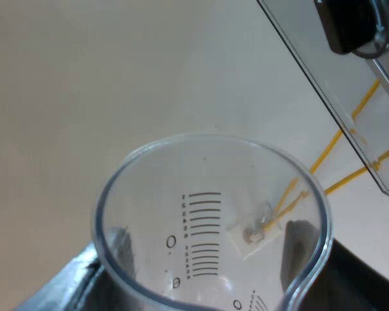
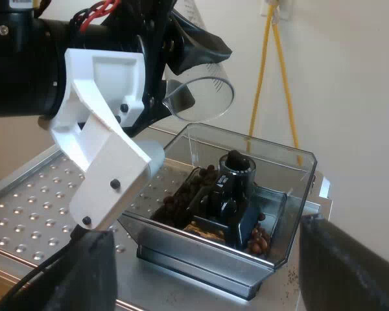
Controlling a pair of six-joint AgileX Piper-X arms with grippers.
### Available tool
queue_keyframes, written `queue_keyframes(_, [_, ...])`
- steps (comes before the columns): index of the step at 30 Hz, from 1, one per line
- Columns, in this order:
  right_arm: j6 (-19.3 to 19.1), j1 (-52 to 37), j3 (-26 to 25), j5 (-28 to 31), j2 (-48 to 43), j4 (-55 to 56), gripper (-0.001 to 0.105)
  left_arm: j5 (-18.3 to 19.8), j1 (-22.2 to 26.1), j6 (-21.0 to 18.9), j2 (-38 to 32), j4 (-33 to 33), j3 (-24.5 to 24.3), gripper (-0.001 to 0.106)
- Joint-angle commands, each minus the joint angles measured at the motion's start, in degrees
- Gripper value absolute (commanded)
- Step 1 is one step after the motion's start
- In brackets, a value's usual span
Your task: Pour the beans into the coffee machine
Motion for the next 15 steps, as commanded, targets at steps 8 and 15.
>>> queue_keyframes(8, [-0.7,-0.2,-0.7,-0.2,-0.3,-0.5,0.062,0.2,-0.2,0.5,-0.5,-1.1,-0.4,0.034])
queue_keyframes(15, [-0.7,-0.2,-0.7,-0.2,-0.3,0.0,0.062,-0.7,-0.2,-7.8,-0.5,-1.1,-0.4,0.034])
